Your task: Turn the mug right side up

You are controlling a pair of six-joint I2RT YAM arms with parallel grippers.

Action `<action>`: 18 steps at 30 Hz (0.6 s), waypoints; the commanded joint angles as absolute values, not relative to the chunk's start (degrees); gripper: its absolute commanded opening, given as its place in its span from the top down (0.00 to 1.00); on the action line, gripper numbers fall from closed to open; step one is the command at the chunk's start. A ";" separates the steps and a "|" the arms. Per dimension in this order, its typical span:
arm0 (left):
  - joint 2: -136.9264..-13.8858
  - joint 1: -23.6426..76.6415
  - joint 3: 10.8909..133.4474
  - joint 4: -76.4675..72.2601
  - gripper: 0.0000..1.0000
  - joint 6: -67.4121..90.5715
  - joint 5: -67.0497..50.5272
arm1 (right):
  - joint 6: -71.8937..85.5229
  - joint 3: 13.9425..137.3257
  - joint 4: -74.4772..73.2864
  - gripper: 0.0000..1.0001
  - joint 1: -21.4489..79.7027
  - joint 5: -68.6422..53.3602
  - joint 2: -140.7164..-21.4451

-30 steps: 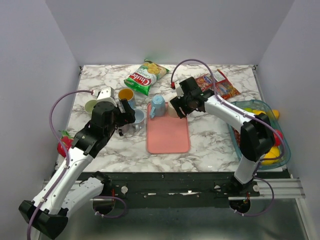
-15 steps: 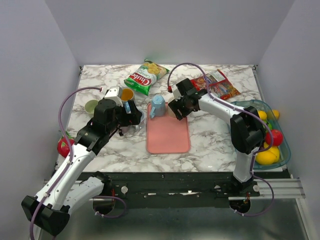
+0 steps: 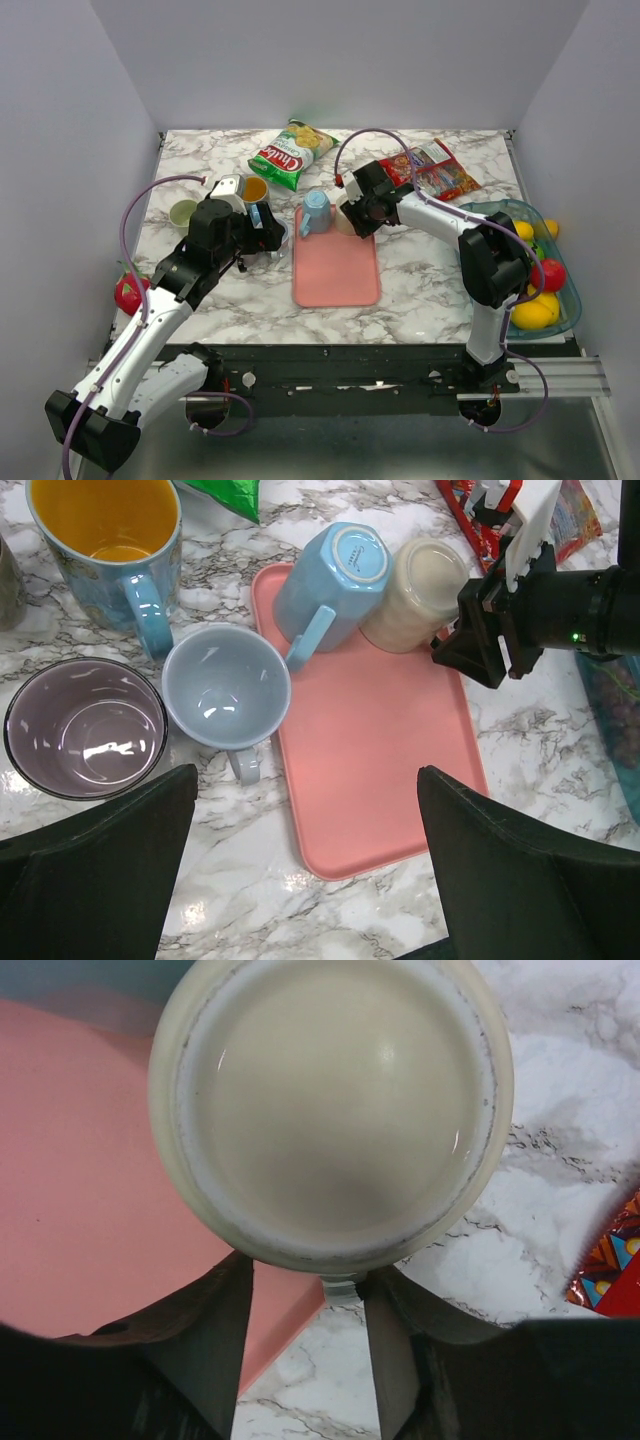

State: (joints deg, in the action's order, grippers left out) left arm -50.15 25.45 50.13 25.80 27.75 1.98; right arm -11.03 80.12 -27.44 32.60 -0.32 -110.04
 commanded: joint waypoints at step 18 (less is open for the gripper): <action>-50.18 24.61 48.69 24.26 0.01 27.07 0.00 | -8.26 79.28 -22.24 1.00 32.34 3.25 -108.72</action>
